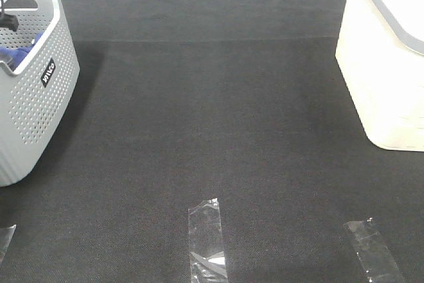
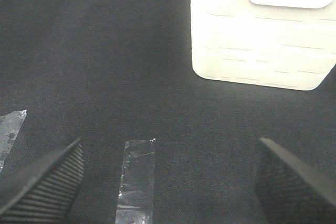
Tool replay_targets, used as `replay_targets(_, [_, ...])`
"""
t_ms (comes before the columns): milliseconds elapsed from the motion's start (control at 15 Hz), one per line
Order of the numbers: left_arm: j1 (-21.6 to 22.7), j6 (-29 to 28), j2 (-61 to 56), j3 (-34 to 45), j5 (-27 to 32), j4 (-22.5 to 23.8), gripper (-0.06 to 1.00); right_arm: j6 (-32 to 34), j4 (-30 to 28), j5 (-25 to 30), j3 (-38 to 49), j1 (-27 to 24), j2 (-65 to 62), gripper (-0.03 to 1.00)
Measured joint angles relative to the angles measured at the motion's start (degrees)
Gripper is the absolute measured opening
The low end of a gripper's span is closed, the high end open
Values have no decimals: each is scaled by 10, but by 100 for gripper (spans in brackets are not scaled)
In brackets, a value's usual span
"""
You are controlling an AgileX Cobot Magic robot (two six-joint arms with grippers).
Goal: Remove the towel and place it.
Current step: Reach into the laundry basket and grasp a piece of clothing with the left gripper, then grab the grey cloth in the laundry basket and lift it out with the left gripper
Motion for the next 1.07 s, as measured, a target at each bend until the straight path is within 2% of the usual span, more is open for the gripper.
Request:
replay_targets(67, [0,0,2,0,0,-1,47,0,0,0,0,0,0,81])
replay_targets(267, [0,11,2,0,0,-2,27,0,0,0,0,0,0,81])
replay_targets(467, [0,22,2,0,0,-2,4,0,0,0,0,0,0,81])
replay_targets(933, [0,22,-1,0,7,2,1,0,0,0,0,0,0,81])
replay_targets(1067, [0,22,-1,0,13,2,5,0,0,0,0,0,0,81])
